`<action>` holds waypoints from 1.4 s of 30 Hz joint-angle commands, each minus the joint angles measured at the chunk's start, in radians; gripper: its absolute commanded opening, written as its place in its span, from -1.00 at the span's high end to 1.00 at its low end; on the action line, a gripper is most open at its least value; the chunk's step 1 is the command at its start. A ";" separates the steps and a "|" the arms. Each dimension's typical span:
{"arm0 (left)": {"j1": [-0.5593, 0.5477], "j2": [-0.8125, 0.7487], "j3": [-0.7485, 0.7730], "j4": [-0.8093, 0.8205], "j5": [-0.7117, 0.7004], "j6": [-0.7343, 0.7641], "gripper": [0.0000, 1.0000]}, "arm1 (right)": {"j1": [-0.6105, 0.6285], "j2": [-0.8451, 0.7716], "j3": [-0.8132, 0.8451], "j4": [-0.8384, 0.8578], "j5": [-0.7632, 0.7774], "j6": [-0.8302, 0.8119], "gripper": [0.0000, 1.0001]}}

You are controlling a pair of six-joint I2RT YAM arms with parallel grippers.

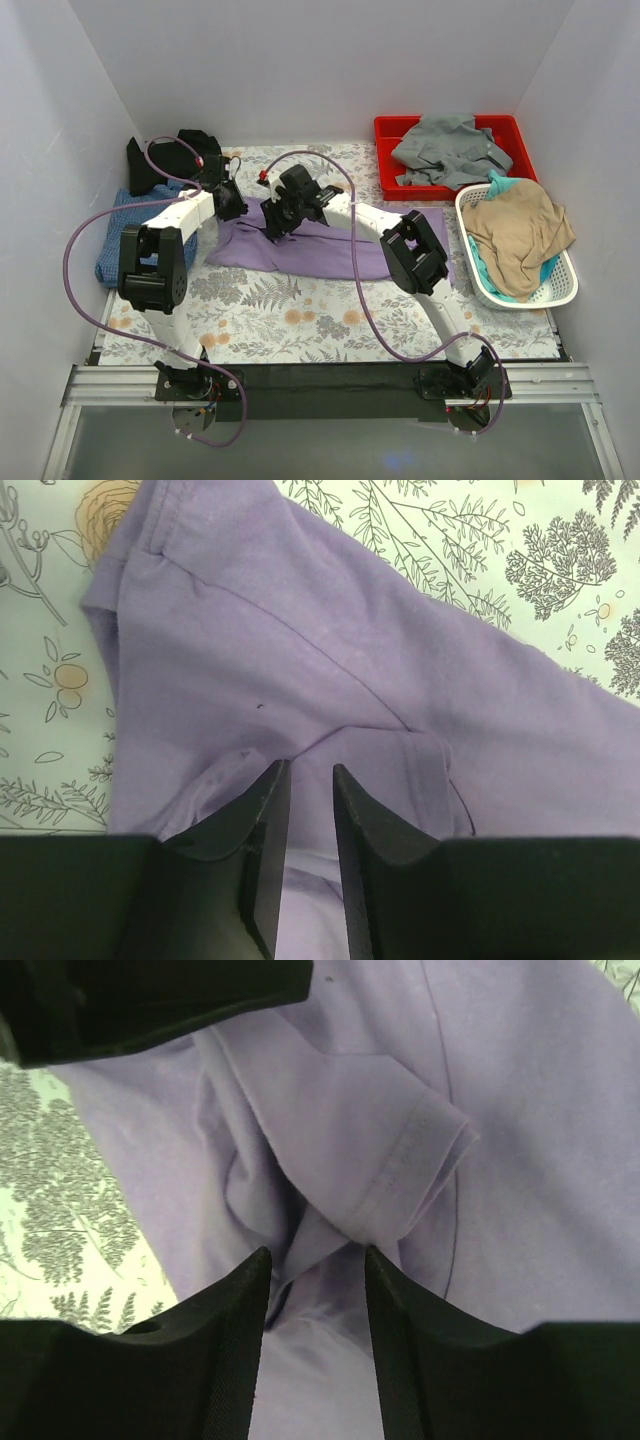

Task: Fold and stack the t-shirts
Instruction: Fold the tshirt

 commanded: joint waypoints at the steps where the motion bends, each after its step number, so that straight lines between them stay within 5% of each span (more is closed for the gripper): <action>1: 0.005 0.019 0.005 0.020 0.026 0.006 0.57 | -0.001 0.029 0.039 -0.020 0.037 -0.015 0.04; 9: 0.005 0.008 -0.004 0.018 0.030 0.013 0.42 | -0.007 0.026 0.029 -0.029 0.049 -0.014 0.14; 13: 0.005 0.021 0.006 0.020 0.036 0.019 1.00 | -0.011 0.026 0.032 -0.029 0.061 -0.017 0.50; 19: 0.005 0.044 0.046 0.023 0.076 0.026 1.00 | -0.015 -0.009 0.016 -0.020 0.115 -0.035 0.84; 28: 0.015 0.111 0.170 0.011 0.082 0.039 1.00 | -0.044 -0.071 -0.040 0.005 0.259 -0.064 0.95; 40: 0.032 0.240 0.373 -0.009 0.097 0.062 1.00 | -0.081 -0.025 0.047 0.023 0.413 -0.109 0.91; 41: 0.032 0.244 0.382 -0.011 0.102 0.066 1.00 | -0.090 -0.011 0.070 0.017 0.411 -0.109 0.80; 42: 0.034 0.255 0.396 -0.026 0.114 0.071 1.00 | -0.096 0.009 0.093 0.008 0.396 -0.136 0.44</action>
